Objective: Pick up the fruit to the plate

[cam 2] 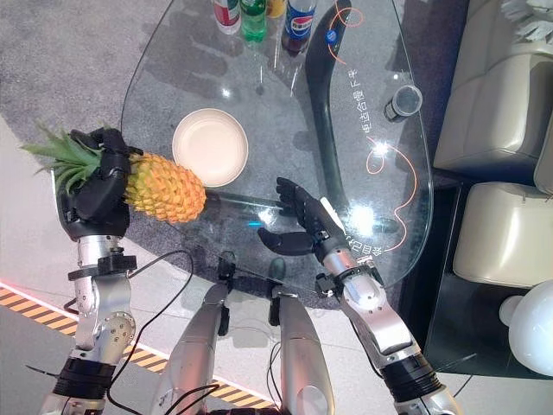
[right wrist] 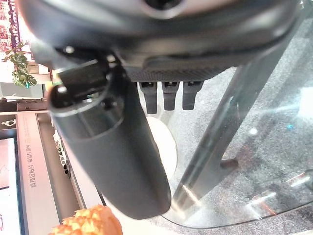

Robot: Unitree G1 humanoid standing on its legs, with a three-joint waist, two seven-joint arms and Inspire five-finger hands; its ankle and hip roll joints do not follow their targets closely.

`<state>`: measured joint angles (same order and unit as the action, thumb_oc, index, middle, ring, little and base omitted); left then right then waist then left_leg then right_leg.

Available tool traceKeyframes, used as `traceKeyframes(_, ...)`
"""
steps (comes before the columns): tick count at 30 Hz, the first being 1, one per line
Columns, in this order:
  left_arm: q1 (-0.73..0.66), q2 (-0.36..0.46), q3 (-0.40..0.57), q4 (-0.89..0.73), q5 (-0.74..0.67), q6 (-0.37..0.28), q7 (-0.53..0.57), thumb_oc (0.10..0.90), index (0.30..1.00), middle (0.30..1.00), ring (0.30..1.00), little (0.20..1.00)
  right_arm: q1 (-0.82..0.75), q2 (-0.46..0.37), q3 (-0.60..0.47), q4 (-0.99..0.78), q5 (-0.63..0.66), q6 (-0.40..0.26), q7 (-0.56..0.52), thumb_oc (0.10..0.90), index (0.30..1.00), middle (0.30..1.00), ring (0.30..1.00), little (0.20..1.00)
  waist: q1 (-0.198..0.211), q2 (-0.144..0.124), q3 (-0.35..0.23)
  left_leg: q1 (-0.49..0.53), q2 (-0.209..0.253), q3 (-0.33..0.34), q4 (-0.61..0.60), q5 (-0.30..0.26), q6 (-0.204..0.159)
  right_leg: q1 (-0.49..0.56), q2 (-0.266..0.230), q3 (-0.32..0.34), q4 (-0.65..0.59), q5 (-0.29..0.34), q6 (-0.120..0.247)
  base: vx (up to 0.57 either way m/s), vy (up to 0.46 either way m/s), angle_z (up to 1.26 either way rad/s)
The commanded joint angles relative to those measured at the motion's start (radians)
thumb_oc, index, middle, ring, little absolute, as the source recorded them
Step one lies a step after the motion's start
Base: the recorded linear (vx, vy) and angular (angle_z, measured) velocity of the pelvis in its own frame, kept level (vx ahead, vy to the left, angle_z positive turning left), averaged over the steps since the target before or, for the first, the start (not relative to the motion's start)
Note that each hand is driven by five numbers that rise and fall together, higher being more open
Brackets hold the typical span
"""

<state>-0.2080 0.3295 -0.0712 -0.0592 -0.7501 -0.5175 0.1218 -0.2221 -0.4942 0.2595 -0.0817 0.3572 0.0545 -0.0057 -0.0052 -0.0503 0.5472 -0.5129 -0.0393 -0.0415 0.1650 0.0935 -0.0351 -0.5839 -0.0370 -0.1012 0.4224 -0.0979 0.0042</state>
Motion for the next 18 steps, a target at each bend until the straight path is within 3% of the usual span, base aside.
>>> traceKeyframes(1, -0.082, 0.038, 0.046, -0.138, 0.079, -0.156, -0.011, 0.100, 0.300, 0.300, 0.300, 0.200, -0.024, -0.005, -0.019, -0.080, 0.028, -0.079, -0.004, 0.800, 0.900, 0.900, 0.900, 0.900, -0.006, -0.005, -0.027, -0.001, -0.040, 0.036, 0.119, -0.107, 0.012, 0.061, 0.028, 0.050, -0.125, 0.077, 0.057, 0.00, 0.000, 0.00)
traceKeyframes(5, -0.082, 0.038, 0.046, -0.138, 0.079, -0.156, -0.011, 0.100, 0.300, 0.300, 0.300, 0.200, -0.024, -0.005, -0.019, -0.080, 0.028, -0.079, -0.004, 0.800, 0.900, 0.900, 0.900, 0.900, -0.006, -0.005, -0.027, -0.001, -0.040, 0.036, 0.119, -0.107, 0.012, 0.061, 0.028, 0.050, -0.125, 0.077, 0.057, 0.00, 0.012, 0.00)
traceKeyframes(6, -0.132, 0.066, 0.043, -0.114, 0.200, -0.174, 0.067, 0.100, 0.300, 0.300, 0.300, 0.200, -0.046, -0.005, 0.026, -0.053, 0.063, -0.010, 0.058, 0.800, 0.900, 0.900, 0.900, 0.900, -0.011, 0.002, -0.027, -0.017, -0.040, 0.036, 0.120, -0.101, 0.008, 0.042, 0.028, 0.053, -0.116, 0.076, 0.055, 0.00, 0.061, -0.01)
traceKeyframes(18, -0.304, 0.102, -0.003, 0.027, 0.465, -0.240, 0.352, 0.100, 0.300, 0.300, 0.300, 0.200, -0.160, -0.001, 0.193, 0.077, 0.140, 0.132, 0.159, 0.800, 0.900, 0.900, 0.900, 0.900, -0.030, 0.007, -0.027, -0.084, -0.035, 0.046, 0.146, -0.090, -0.006, -0.027, 0.031, 0.064, -0.097, 0.081, 0.044, 0.00, 0.054, -0.03)
